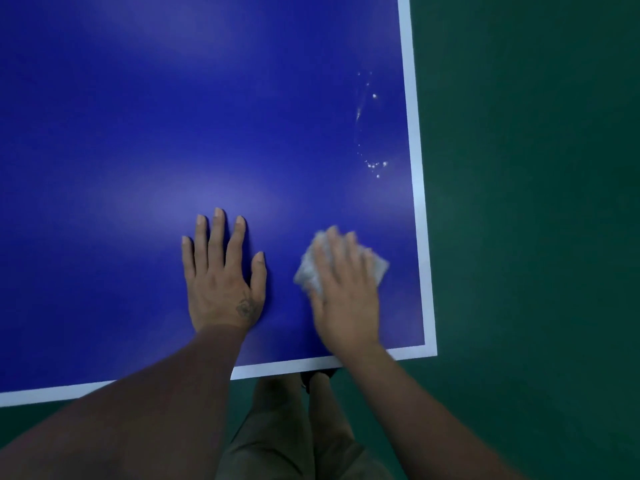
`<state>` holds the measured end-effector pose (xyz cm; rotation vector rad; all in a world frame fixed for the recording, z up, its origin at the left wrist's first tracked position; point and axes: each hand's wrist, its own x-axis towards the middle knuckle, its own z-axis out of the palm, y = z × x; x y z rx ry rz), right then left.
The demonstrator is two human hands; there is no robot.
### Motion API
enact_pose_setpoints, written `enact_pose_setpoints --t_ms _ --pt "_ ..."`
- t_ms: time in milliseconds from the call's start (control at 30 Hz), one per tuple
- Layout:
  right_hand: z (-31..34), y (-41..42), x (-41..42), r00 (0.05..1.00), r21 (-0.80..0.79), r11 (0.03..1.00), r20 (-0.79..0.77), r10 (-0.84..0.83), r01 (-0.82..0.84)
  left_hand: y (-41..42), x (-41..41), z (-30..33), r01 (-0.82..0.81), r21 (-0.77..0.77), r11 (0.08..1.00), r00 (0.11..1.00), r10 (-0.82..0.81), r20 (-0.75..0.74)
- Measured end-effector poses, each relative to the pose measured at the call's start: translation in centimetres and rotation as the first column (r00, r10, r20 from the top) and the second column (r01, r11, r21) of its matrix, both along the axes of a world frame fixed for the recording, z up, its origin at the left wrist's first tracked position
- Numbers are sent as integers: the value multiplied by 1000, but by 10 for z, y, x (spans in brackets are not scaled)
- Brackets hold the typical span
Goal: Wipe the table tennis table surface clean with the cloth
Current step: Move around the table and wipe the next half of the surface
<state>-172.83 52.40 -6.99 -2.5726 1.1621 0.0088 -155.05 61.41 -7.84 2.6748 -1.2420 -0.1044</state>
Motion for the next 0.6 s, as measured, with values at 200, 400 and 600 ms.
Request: enact_pose_setpoints --t_ms 200,400,600 --pt "-6 -65 -1 980 -46 980 37 196 -194 -1 0 4 -3 48 999 1000 4 -27" --pt "4 -90 6 850 -13 850 -9 -526 526 -2 4 8 -18 23 1000 994 20 -107" --pt "7 -5 26 992 27 991 -6 128 -128 -71 33 15 -56 -176 983 979 20 -203"
